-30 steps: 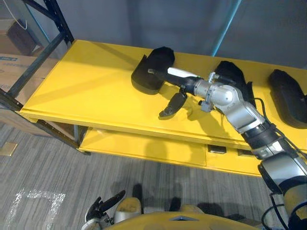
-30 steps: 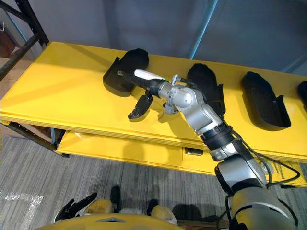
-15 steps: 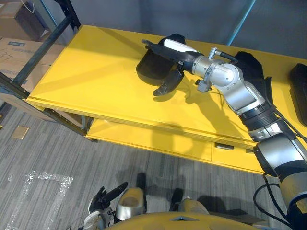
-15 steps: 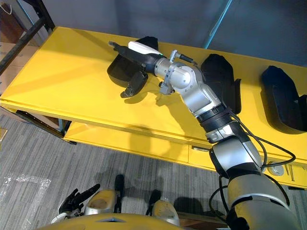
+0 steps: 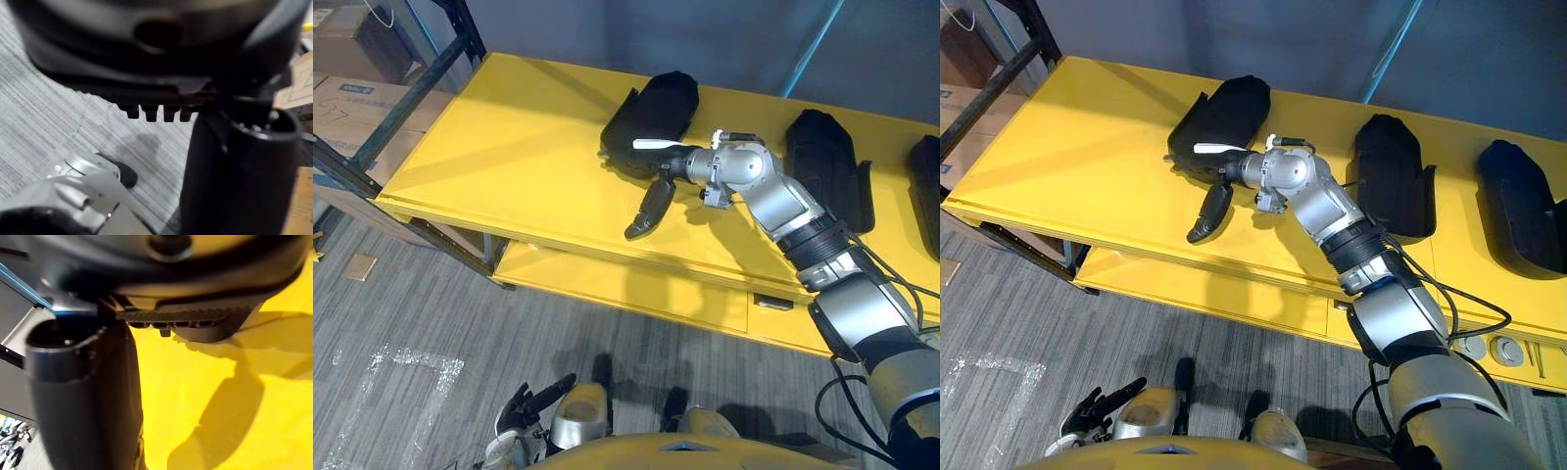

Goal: Walk over and take three plastic housings, then place them on the shelf

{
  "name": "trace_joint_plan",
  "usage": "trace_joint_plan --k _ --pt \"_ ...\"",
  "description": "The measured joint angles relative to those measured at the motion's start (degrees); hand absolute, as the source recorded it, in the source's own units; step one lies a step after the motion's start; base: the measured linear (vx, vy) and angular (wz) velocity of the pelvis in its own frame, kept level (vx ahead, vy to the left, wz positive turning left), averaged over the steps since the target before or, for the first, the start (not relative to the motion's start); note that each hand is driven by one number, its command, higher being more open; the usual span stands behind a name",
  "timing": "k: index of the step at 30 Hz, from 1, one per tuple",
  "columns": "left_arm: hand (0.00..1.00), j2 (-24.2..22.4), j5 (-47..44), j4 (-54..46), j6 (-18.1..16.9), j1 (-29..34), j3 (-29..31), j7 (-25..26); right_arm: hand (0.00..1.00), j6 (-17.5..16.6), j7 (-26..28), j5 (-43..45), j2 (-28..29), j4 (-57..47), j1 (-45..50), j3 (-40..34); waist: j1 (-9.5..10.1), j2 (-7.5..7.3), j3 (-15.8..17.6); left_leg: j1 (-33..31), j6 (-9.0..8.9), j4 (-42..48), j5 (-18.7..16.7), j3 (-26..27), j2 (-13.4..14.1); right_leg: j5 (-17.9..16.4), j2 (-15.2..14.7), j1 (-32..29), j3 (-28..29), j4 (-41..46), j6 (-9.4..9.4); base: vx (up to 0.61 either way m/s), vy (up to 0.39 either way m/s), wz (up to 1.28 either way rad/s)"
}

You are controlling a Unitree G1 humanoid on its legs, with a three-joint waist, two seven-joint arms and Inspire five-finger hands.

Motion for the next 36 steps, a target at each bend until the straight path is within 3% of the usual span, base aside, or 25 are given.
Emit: trace_joint_plan --k 12,29,36 --pt "1.0 0.7 1.8 -0.2 1.2 -0.1 0.0 0.1 1.0 -1.8 -0.7 -2.1 1.0 1.7 1.6 -0.3 0.09 -1.14 -0.2 0.5 0.06 -0.1 -0.1 0.8 0.1 0.0 0.0 0.1 1.1 0.1 0.03 0.0 -0.001 -0.02" --pt "1.0 2.8 4.3 -0.2 2.3 -0.2 0.1 -0.1 1.0 -6.4 5.2 -4.4 -0.2 -6.2 9.1 -1.3 -0.24 -4.79 -2.3 0.9 -0.02 -1.1 -1.2 1.7 0.0 0.0 -0.1 0.0 1.7 -0.2 0.03 0.0 -0.001 -0.02" --pt "1.0 3.5 6.5 -0.1 2.3 -0.2 0.2 -0.2 1.0 -7.8 5.9 -4.5 -2.9 -8.9 9.5 1.8 -0.3 -6.06 -3.1 1.0 -0.01 -1.3 -1.2 1.7 -0.1 0.0 -0.1 0.0 1.7 -0.2 0.03 0.0 0.0 0.0"
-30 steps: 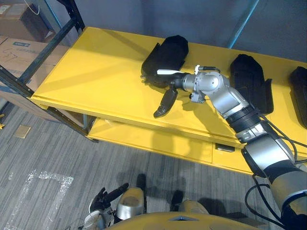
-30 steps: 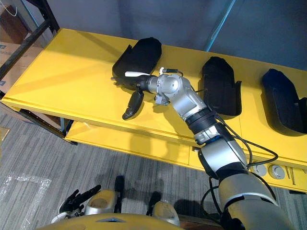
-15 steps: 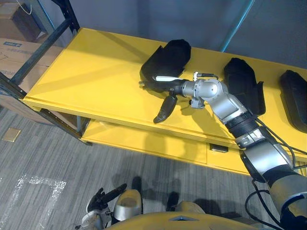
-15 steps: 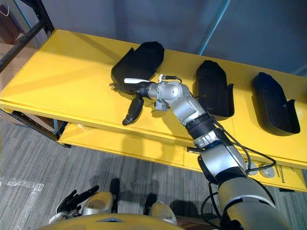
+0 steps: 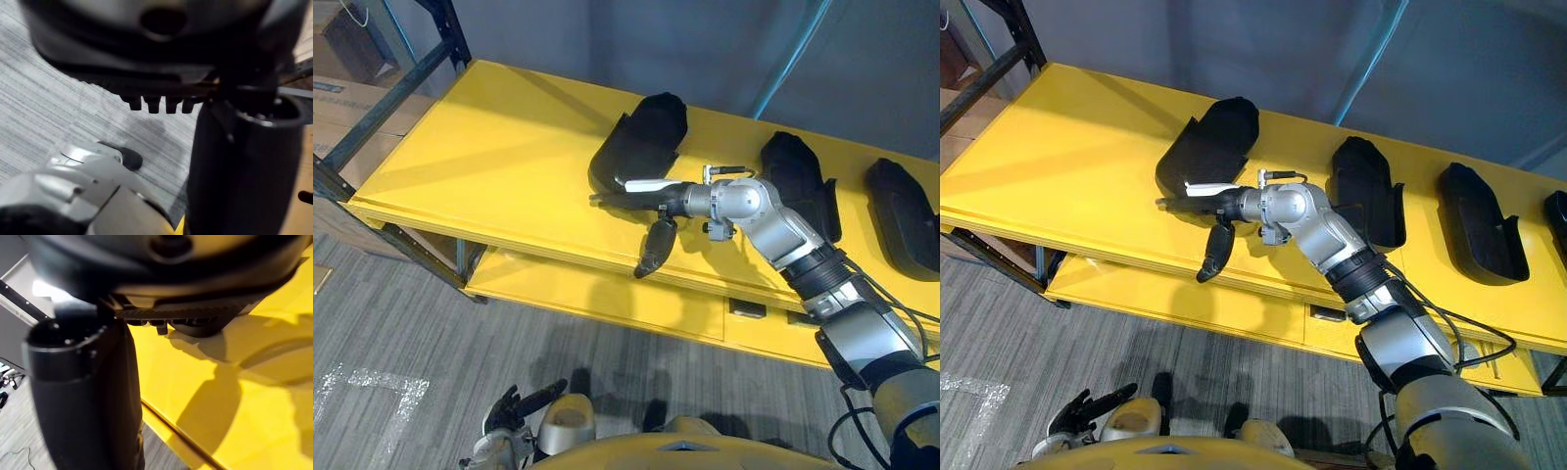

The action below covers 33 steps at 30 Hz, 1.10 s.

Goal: Walk over and take three plastic housings, then place them on the shelf

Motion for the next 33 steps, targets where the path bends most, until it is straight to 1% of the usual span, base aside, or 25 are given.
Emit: trace_joint_plan --k 4,7,12,16,18,20,22,23,25,26,27,28,31,33 --pt "1.0 0.1 0.0 0.1 0.0 0.0 0.2 -0.2 1.0 -1.1 -0.5 0.0 -2.1 -0.5 0.2 0.6 0.04 -0.18 -0.1 0.1 0.01 -0.1 0.0 0.0 0.0 0.0 0.0 0.0 0.1 0.0 -0.01 0.0 0.0 0.0" --pt "1.0 0.0 0.0 0.2 -0.1 0.0 0.4 -0.4 1.0 -1.8 -0.9 0.1 -4.6 -1.7 0.5 1.4 0.05 -0.2 -0.1 0.3 -0.01 -0.4 0.1 0.1 0.0 0.0 0.0 0.1 0.2 0.0 -0.01 0.0 0.0 -0.01" --pt "1.0 0.1 0.0 0.3 -0.2 0.1 0.6 -0.4 1.0 -2.1 -1.5 0.2 -7.2 -2.5 1.1 1.4 -0.09 -0.21 -0.1 0.6 -0.31 -0.7 0.5 0.3 -0.1 0.0 0.0 0.0 0.4 0.0 -0.01 0.0 0.001 -0.02" --pt "1.0 0.0 -0.1 0.3 -0.5 0.3 1.0 -0.8 1.0 -2.4 -2.7 0.3 -10.5 -4.1 1.1 1.3 -0.09 -0.21 -0.1 0.5 -0.33 -0.7 0.6 0.0 -0.1 0.0 0.0 0.0 0.2 0.0 -0.01 0.01 0.0 0.03" --pt "1.0 0.0 -0.2 0.3 -0.8 0.6 1.1 -0.9 1.0 -2.8 -6.3 0.4 -12.8 -4.5 1.1 1.1 -0.41 -0.21 -0.1 0.5 -0.33 -0.7 0.6 0.0 -0.1 0.0 0.0 0.0 0.2 0.0 -0.01 0.0 0.0 0.0" --pt "1.0 0.0 -0.2 0.3 -1.3 0.9 1.1 -0.9 1.0 -3.1 -8.3 0.4 -13.9 -5.4 1.1 0.0 -0.96 -0.21 -0.1 0.5 -0.34 -0.7 0.6 0.0 -0.1 0.0 0.0 -0.1 0.2 0.0 -0.01 0.0 -0.001 -0.02" --pt "1.0 0.0 -0.4 0.3 -2.0 1.6 1.2 -1.1 1.0 -4.7 -14.1 0.8 -16.3 -8.2 1.2 -2.2 -1.63 -0.18 -0.1 0.6 -0.37 -0.7 0.6 0.4 0.0 0.0 0.1 -0.3 0.6 0.1 0.0 0.0 -0.001 -0.09" --pt "1.0 -0.1 -0.4 0.4 -2.4 1.7 1.2 -1.2 1.0 -4.9 -15.7 1.3 -16.9 -9.0 1.2 -3.0 -1.78 -0.18 -0.1 0.6 -0.36 -0.7 0.6 0.5 0.0 0.0 0.1 -0.4 0.8 0.1 0.01 0.0 0.0 -0.12" --pt "1.0 -0.1 -0.8 0.7 -3.2 2.1 1.2 -1.3 1.0 -6.2 -22.3 3.2 -17.8 -13.2 1.3 -7.9 -2.54 -0.12 -0.1 0.5 -0.32 -0.7 0.6 1.0 0.1 0.1 0.1 -0.7 1.2 0.1 0.06 0.01 0.0 -0.1" --pt "1.0 -0.1 -1.0 0.8 -3.5 2.2 1.2 -1.3 1.0 -6.5 -23.9 3.7 -17.8 -14.5 1.3 -9.2 -2.75 -0.12 -0.1 0.5 -0.27 -0.6 0.6 1.1 0.1 0.1 0.1 -0.7 1.3 0.1 0.07 0.02 0.0 -0.1" --pt "1.0 -0.2 -1.2 1.3 -4.1 2.3 1.1 -1.4 1.0 -7.8 -26.8 6.0 -17.9 -16.7 1.2 -11.7 -2.91 -0.07 -0.1 0.6 -0.18 -0.5 0.5 1.4 0.1 0.1 0.1 -0.7 1.4 0.1 0.11 0.02 0.0 -0.1" --pt "1.0 -0.2 -1.9 1.9 -4.8 2.2 1.1 -1.5 1.0 -8.7 -28.7 9.4 -17.9 -19.3 1.2 -13.8 -3.02 -0.02 -0.1 0.6 -0.15 -0.2 0.3 1.6 0.1 0.1 0.1 -0.7 1.6 0.1 0.12 0.02 0.002 -0.1" --pt "1.0 -0.5 -2.7 2.7 -5.6 2.2 1.1 -2.0 1.0 -9.5 -30.6 16.3 -17.8 -25.4 1.1 -16.5 -2.98 0.22 -0.2 0.7 -0.14 0.5 -0.2 1.6 0.2 0.1 0.1 -0.4 2.1 0.1 0.14 0.01 0.004 -0.04" --pt "1.0 -0.7 -2.7 3.2 -6.0 2.2 1.1 -2.0 1.0 -9.7 -30.6 18.3 -17.5 -27.9 0.7 -16.8 -3.03 0.55 -0.2 0.9 -0.13 0.5 -0.3 1.6 0.2 0.1 0.1 -0.1 2.0 0.1 0.14 0.0 0.0 0.0"
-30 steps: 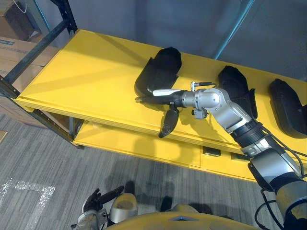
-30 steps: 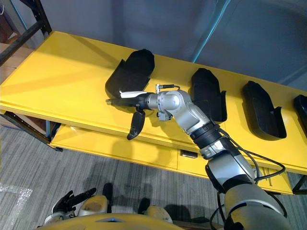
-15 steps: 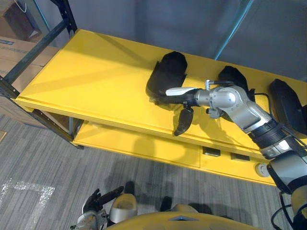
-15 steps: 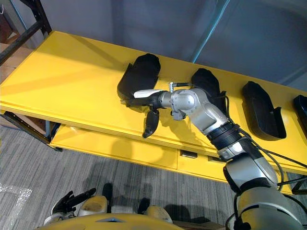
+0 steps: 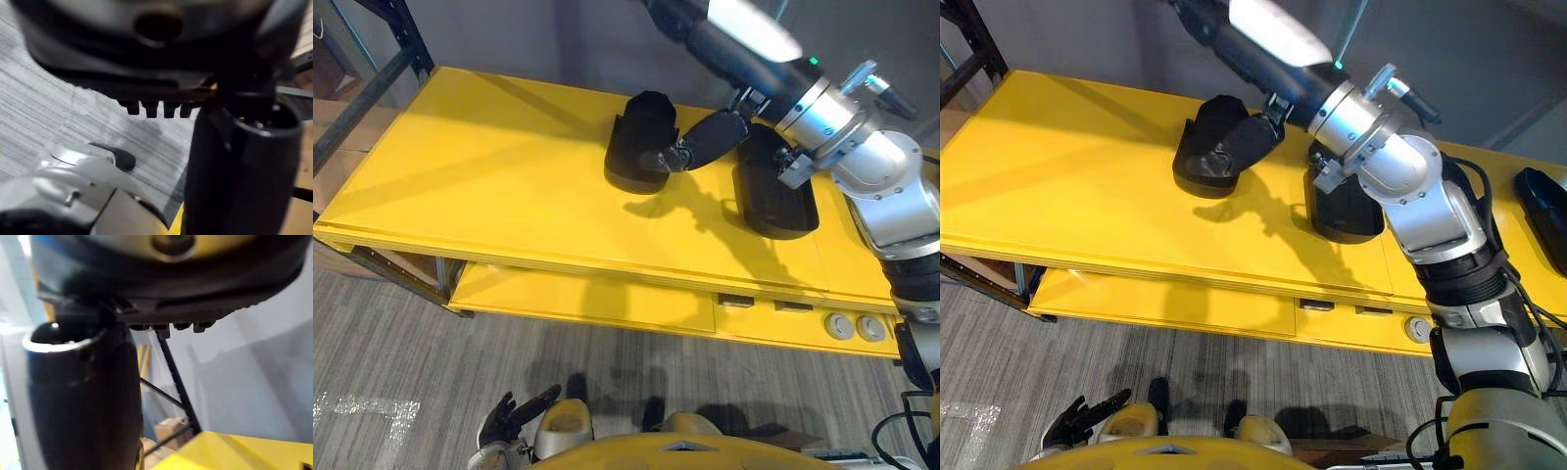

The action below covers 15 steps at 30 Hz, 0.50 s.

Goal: Walk over and take three plastic housings, then place them on the shelf

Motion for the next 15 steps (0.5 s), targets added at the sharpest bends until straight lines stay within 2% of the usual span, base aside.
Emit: trace_joint_plan --k 3,8,10,11,13,15 --pt "1.0 -0.5 0.0 0.7 -0.5 0.0 0.0 -0.1 1.0 0.9 -0.4 6.6 1.8 -0.4 -0.2 -0.1 0.06 0.8 -0.3 0.1 0.02 0.0 0.0 -0.3 0.0 0.0 0.0 0.2 -0.2 0.1 0.0 -0.02 0.0 0.02" --pt "1.0 -1.3 -0.2 1.6 -0.5 0.0 -0.1 -0.2 1.0 6.8 -2.7 9.5 8.9 2.2 0.8 -2.4 -0.1 2.39 -0.8 0.4 0.07 -0.3 0.2 -0.5 -0.1 0.0 0.0 0.5 -0.7 0.2 -0.01 -0.04 -0.003 0.05" --pt "1.0 -1.6 -0.3 2.0 -0.3 0.1 -0.1 -0.4 1.0 11.5 -2.8 8.7 13.1 3.1 4.6 -4.9 -0.02 2.89 -1.0 0.6 0.11 -0.4 0.2 -0.7 -0.1 -0.1 0.0 1.0 -0.9 0.2 -0.1 -0.03 -0.006 0.04" --pt "1.0 -1.6 -0.3 2.0 -0.3 0.1 -0.1 -0.4 1.0 12.7 -2.8 8.3 13.9 3.3 5.7 -5.0 -0.02 2.99 -1.0 0.6 0.11 -0.4 0.2 -0.7 -0.1 -0.1 0.0 1.0 -0.8 0.2 -0.12 -0.03 -0.005 -0.01" --pt "1.0 -1.7 -0.3 2.1 -0.3 0.2 -0.2 -0.4 1.0 17.8 -2.5 3.7 16.7 4.2 10.2 -4.1 -0.02 3.2 -1.0 0.6 0.15 -0.7 0.4 -0.5 -0.1 -0.1 0.0 0.7 -0.7 0.2 -0.12 -0.02 0.001 -0.06" --pt "1.0 -1.7 -0.5 2.0 -0.3 0.2 -0.2 -0.4 1.0 21.1 -2.1 1.3 17.8 5.9 11.5 -2.7 -0.1 3.25 -1.0 0.5 0.15 -1.2 0.7 0.0 0.0 -0.1 0.0 0.0 -0.5 0.5 -0.11 0.0 0.005 -0.09"
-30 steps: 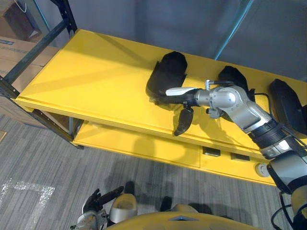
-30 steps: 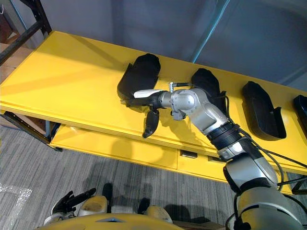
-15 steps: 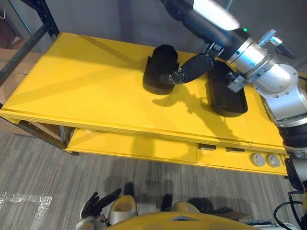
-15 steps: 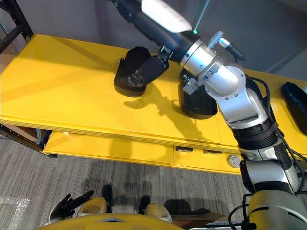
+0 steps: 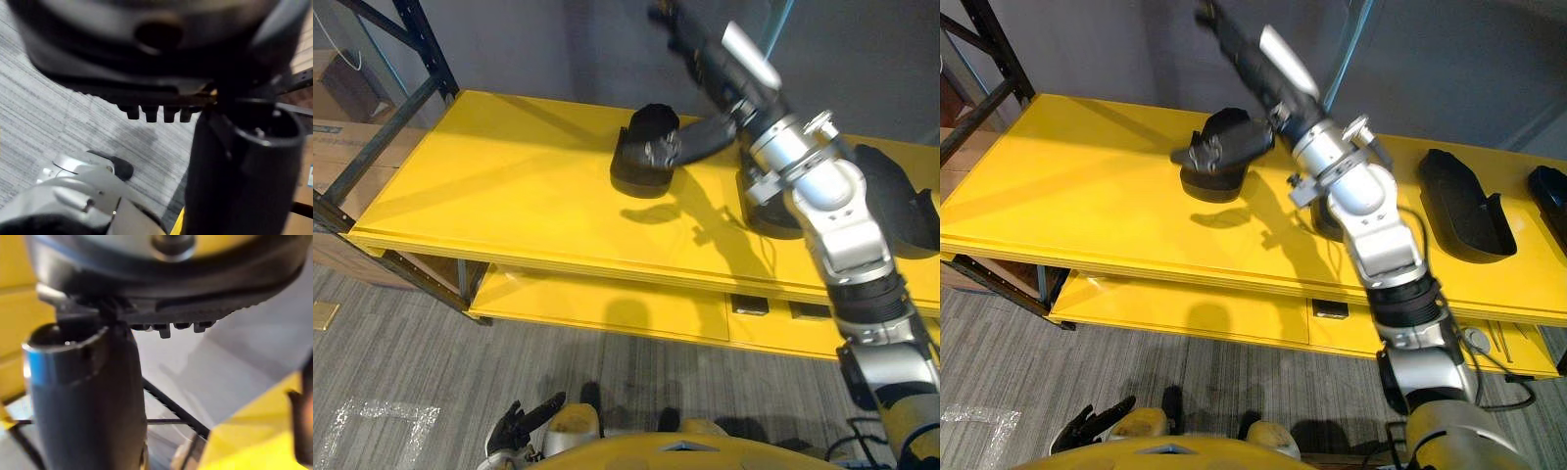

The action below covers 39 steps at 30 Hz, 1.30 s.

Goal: Walk over and take three plastic housings, then place them on the shelf

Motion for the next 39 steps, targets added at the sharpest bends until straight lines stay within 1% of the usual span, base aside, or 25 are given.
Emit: trace_joint_plan --k 1,2,5,10,11,12,13,17,20,22,26,30,34,36,37,39 --pt "1.0 0.0 0.0 0.0 0.0 -0.1 0.0 -0.1 1.0 2.4 0.2 -1.9 0.5 1.5 0.4 0.7 -0.05 0.04 0.1 -0.3 -0.11 -0.1 0.3 0.1 0.0 0.0 0.0 -0.6 0.1 0.3 0.01 0.02 0.011 -0.03" --pt "1.0 0.0 -0.1 -0.1 0.0 -0.2 0.0 -0.1 1.0 4.1 0.6 -3.6 0.7 2.9 0.5 1.1 -0.03 0.08 0.1 -0.8 0.06 0.0 0.7 0.1 -0.1 0.0 -0.1 -1.2 0.3 0.5 0.05 0.04 0.014 0.0" --pt "1.0 0.0 -1.8 -0.2 0.1 -0.2 0.0 -0.2 1.0 6.3 0.7 -3.9 0.7 4.3 0.3 1.3 0.21 0.05 1.0 -0.8 0.14 0.1 0.7 0.0 -0.1 0.1 -0.1 -1.2 0.4 0.5 0.12 0.04 0.008 0.02" --pt "1.0 -0.2 -1.9 -0.9 0.1 -0.2 0.0 -0.1 1.0 6.4 1.8 -3.7 0.7 4.3 -1.8 1.7 0.23 0.35 1.7 -0.9 0.06 1.8 -0.5 -0.1 0.0 0.1 -0.2 -0.5 0.4 0.5 0.12 0.0 0.001 -0.01" --pt "1.0 -0.3 -1.8 -0.9 0.2 -0.2 0.0 -0.1 1.0 6.2 2.3 -3.7 0.7 4.3 -3.2 2.1 0.17 0.62 2.1 -0.9 -0.2 2.3 -1.1 -0.1 0.0 0.1 -0.2 -0.1 0.5 0.5 0.13 -0.02 0.004 -0.03" --pt "1.0 -0.3 -1.8 -1.0 0.2 -0.2 0.0 -0.1 1.0 6.1 2.4 -3.7 0.6 4.3 -3.7 2.2 0.11 0.72 2.2 -0.9 -0.2 2.5 -1.5 -0.1 0.0 0.1 -0.2 0.0 0.5 0.5 0.13 -0.04 0.004 -0.05" --pt "1.0 -0.4 -1.8 -1.3 0.3 -0.2 0.0 -0.1 1.0 5.2 2.6 -3.7 0.6 4.2 -4.2 2.3 0.17 0.85 2.3 -1.0 0.06 3.1 -1.9 -0.1 0.1 0.0 -0.2 0.1 0.6 0.5 0.11 -0.03 -0.001 -0.02" --pt "1.0 -0.5 -1.8 -1.5 1.2 -0.3 0.0 0.0 1.0 4.8 5.1 -3.7 0.3 3.9 -5.0 4.2 0.19 0.82 2.4 -1.3 0.06 3.2 -2.0 0.0 0.1 -0.1 -0.2 0.0 0.4 0.5 0.03 0.0 0.0 0.0" --pt "1.0 -0.4 -1.8 -2.5 1.4 -0.3 0.0 0.0 1.0 4.9 7.5 -3.7 0.3 3.9 -5.1 5.9 0.23 0.48 2.8 -2.4 0.07 3.8 -2.0 -0.1 0.2 -0.1 -0.2 -0.7 0.2 0.5 0.03 0.01 -0.007 0.05" --pt "1.0 -0.3 -1.8 -2.6 1.4 -0.6 0.1 0.0 1.0 5.5 8.8 -3.7 0.3 3.9 -5.0 6.7 0.27 0.39 3.2 -2.8 0.08 4.2 -2.1 -0.4 0.2 -0.1 -0.3 -0.9 -0.2 0.6 0.05 0.02 -0.002 0.06" --pt "1.0 -0.2 -1.8 -3.0 2.1 -1.0 0.0 0.1 1.0 8.1 11.7 -3.7 0.3 4.0 -5.0 8.8 0.43 0.39 3.7 -3.2 0.17 5.2 -2.3 -0.5 0.2 -0.1 -0.4 -0.8 -0.2 0.6 0.05 0.02 0.002 0.02" --pt "1.0 -0.1 -1.8 -3.4 2.6 -1.3 0.0 0.3 1.0 8.8 12.2 -3.7 0.3 4.5 -5.0 9.7 0.36 0.55 4.2 -3.9 -0.13 6.5 -3.5 -0.5 0.3 -0.1 -0.4 -0.9 -0.2 0.7 0.05 0.0 0.0 0.0" --pt "1.0 0.0 -1.8 -3.4 2.9 -2.4 -0.1 0.5 1.0 8.8 12.2 -3.7 0.3 5.9 -5.0 9.8 0.34 1.04 4.9 -4.8 0.15 8.2 -4.4 -0.7 0.5 -0.1 -0.4 -1.1 -0.2 1.0 0.05 0.0 0.0 0.0" --pt "1.0 0.0 -1.8 -3.4 2.9 -2.5 -0.4 0.5 1.0 8.8 12.2 -3.8 0.3 7.2 -5.1 10.2 0.34 1.4 5.3 -5.2 -0.08 8.9 -4.7 -0.8 0.5 -0.1 -0.4 -1.1 -0.2 1.0 0.03 0.0 0.0 0.0" --pt "1.0 0.0 -1.8 -3.4 2.9 -2.7 -0.5 0.5 1.0 8.8 11.9 -3.9 0.3 7.3 -5.2 10.2 0.31 1.6 5.4 -5.9 0.3 9.4 -5.1 -0.8 0.6 -0.1 -0.3 -1.7 -0.2 1.2 0.0 -0.04 -0.004 0.0" --pt "1.0 0.0 -1.9 -3.4 2.9 -3.4 -0.6 0.5 1.0 8.4 11.7 -3.9 0.2 7.3 -6.3 10.2 0.19 2.04 6.0 -7.0 0.32 10.4 -5.2 -0.7 0.8 -0.1 -0.3 -2.7 -0.1 1.8 -0.07 -0.03 -0.004 0.0"
